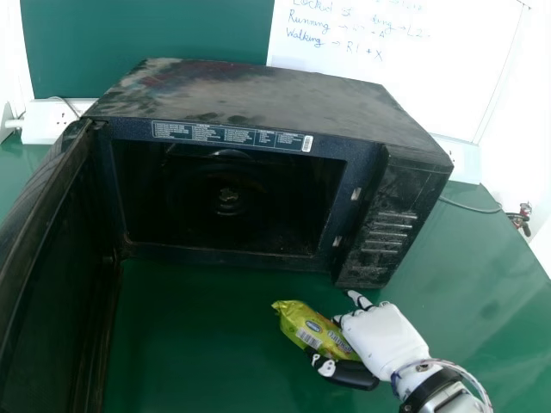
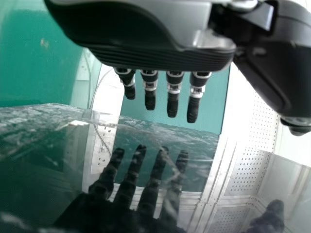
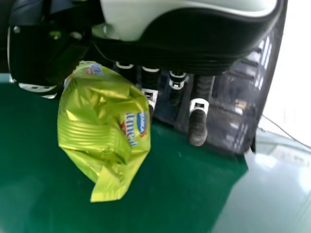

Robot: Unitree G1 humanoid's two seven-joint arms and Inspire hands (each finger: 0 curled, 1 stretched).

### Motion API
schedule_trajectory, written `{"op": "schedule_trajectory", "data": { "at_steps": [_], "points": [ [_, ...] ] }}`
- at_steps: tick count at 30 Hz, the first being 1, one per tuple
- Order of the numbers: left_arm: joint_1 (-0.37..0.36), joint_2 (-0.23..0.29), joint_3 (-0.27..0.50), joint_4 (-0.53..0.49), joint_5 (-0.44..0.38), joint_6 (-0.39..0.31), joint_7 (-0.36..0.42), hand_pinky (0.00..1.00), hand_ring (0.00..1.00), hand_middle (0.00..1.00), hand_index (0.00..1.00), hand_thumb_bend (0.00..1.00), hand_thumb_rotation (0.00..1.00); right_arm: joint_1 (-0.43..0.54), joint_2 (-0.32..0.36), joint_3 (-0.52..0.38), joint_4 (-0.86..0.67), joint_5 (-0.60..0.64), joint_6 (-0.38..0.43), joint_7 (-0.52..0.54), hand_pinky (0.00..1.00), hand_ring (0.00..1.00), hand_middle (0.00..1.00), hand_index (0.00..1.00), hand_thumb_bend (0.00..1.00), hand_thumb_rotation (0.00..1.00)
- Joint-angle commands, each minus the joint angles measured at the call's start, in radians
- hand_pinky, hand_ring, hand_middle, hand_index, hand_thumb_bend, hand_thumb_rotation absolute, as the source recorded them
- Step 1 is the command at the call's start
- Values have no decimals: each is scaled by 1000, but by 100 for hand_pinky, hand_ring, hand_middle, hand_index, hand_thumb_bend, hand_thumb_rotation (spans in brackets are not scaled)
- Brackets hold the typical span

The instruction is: Put biscuit inside oven

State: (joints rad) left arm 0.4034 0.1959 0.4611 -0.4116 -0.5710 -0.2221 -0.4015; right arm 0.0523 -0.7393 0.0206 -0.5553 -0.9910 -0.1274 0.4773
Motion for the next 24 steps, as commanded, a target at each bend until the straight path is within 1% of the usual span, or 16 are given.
{"op": "schedule_trajectory", "data": {
  "at_steps": [1,5,6,7,9,10,12,14,17,20,24],
  "points": [
    [7,-2,-2,-6,0,5,3,41,72,79,85,99,100,-18,7,-6,-27,17,-4,9,15,40,49,51,50,0],
    [6,-2,-2,1,4,0,3,41,72,79,85,98,100,-37,9,-5,-41,22,-4,19,15,44,47,50,50,0],
    [6,-2,-2,0,1,4,4,42,72,79,86,98,100,-43,9,-5,-42,21,-7,17,15,44,47,49,50,0],
    [5,-3,-3,0,-1,5,4,42,72,79,86,98,100,-50,9,-3,-43,20,-9,16,15,42,48,51,50,0],
    [5,-4,-3,1,-8,7,3,43,72,79,86,97,100,-63,15,0,-41,26,-15,7,15,44,47,50,50,0],
    [5,-3,-4,0,-10,9,2,43,72,79,85,96,100,-73,21,5,-36,26,-16,1,15,44,46,50,50,0],
    [5,-1,-3,1,-12,9,-3,48,72,80,86,97,100,-92,38,17,-32,20,-10,6,15,44,46,50,50,0],
    [7,-4,-2,-2,-4,10,6,51,73,80,86,97,100,-109,56,30,-29,9,-6,8,15,44,46,50,50,0],
    [7,-7,-4,-5,-2,12,14,50,72,79,85,97,100,-134,77,47,-17,-1,-14,-9,15,44,46,50,50,0],
    [10,-7,-5,-5,0,9,13,48,70,77,84,97,100,-163,98,66,7,-5,-29,-41,15,40,48,52,50,0],
    [8,-10,-5,0,3,0,12,51,70,77,85,98,100,-216,121,91,41,-10,-33,-54,15,40,48,52,50,0]
  ]
}}
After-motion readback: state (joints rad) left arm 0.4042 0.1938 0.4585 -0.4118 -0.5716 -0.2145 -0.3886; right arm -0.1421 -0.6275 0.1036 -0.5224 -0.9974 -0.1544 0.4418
